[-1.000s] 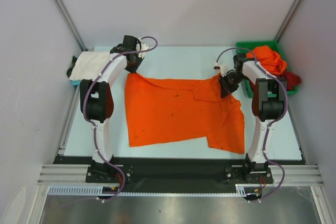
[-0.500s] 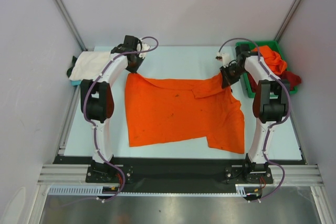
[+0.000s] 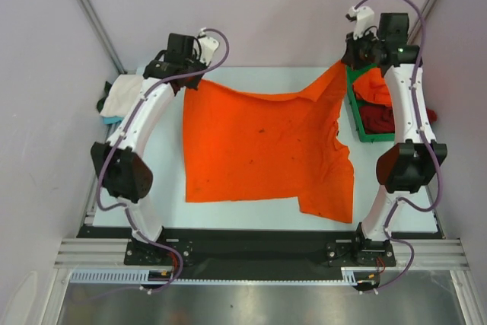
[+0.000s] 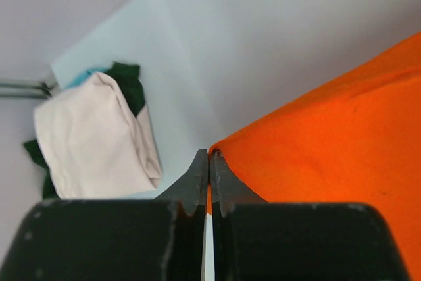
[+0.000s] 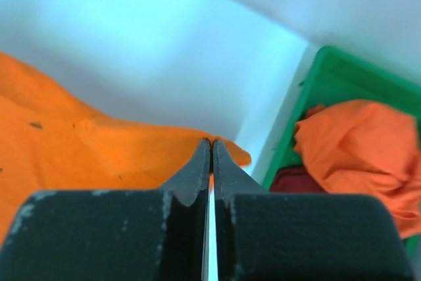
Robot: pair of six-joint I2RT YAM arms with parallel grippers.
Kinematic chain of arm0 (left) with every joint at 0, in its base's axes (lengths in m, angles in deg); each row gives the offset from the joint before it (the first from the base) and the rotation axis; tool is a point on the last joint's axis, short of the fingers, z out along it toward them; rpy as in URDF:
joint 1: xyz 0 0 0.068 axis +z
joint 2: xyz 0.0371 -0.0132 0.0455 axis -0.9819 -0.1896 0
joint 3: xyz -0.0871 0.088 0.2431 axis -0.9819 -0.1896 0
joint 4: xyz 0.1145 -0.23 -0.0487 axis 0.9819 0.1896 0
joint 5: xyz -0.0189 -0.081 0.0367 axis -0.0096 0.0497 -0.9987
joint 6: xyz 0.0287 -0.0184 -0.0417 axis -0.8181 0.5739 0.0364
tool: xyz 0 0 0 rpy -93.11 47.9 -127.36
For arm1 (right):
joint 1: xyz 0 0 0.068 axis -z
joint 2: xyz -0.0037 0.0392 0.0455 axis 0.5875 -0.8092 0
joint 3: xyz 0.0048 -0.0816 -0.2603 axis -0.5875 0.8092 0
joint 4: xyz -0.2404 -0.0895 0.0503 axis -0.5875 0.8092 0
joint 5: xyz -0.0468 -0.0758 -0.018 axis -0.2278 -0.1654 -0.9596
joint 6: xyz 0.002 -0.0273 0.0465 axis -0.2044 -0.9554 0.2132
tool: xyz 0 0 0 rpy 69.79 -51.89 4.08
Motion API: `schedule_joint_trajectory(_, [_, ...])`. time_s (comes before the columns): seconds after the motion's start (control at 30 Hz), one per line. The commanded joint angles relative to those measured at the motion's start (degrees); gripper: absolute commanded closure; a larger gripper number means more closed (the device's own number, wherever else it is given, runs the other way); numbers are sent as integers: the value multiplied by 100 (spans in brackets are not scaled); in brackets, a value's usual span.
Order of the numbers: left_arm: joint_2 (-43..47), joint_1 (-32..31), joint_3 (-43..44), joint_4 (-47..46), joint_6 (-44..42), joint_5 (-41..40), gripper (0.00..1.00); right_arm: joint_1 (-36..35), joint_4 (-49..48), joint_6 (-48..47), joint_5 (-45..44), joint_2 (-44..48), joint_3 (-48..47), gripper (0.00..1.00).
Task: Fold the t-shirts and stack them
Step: Flatten the tshirt out
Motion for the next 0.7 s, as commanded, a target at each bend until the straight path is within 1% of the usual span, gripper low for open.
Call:
schedule_joint_trajectory(0.0, [1062, -156, 234, -49, -114, 27, 100, -25, -227, 244, -162, 580, -405, 100])
schedule_joint_trajectory(0.1, [1765, -166, 67, -66, -219, -113, 100, -7, -183, 261, -224, 914, -748, 100])
schedule_joint_trajectory(0.23, [2591, -166, -170, -93, -562, -350, 100, -7, -288, 384, -312, 1616, -766, 100])
schedule_joint_trajectory(0.37, [3373, -166, -276, -145, -799, -473, 100, -7, -376, 612, -478, 2530, -556, 100])
schedule_joint_trajectory(0.4, [3671, -166, -285, -172, -852, -535, 99, -7, -429, 656, -557, 2976, -398, 100])
schedule_joint_trajectory(0.43, [3848, -166, -328, -180, -887, -553, 100, -7, -420, 665, -593, 3163, -327, 100])
schedule_joint_trajectory(0.5, [4156, -166, -416, -207, -992, -544, 100, -7, -324, 666, -628, 3759, -230, 100])
schedule_joint_trajectory(0.53, [4479, -166, -495, -181, -1019, -527, 100, -16, -245, 683, -654, 3945, -230, 100])
schedule_joint_trajectory(0.6, [4762, -166, -504, -67, -1063, -457, 100, -16, -34, 770, -716, 4401, -265, 100])
schedule_joint_trajectory(0.67, [5088, -157, -513, 74, -1046, -421, 100, -7, 150, 823, -725, 4658, -274, 100])
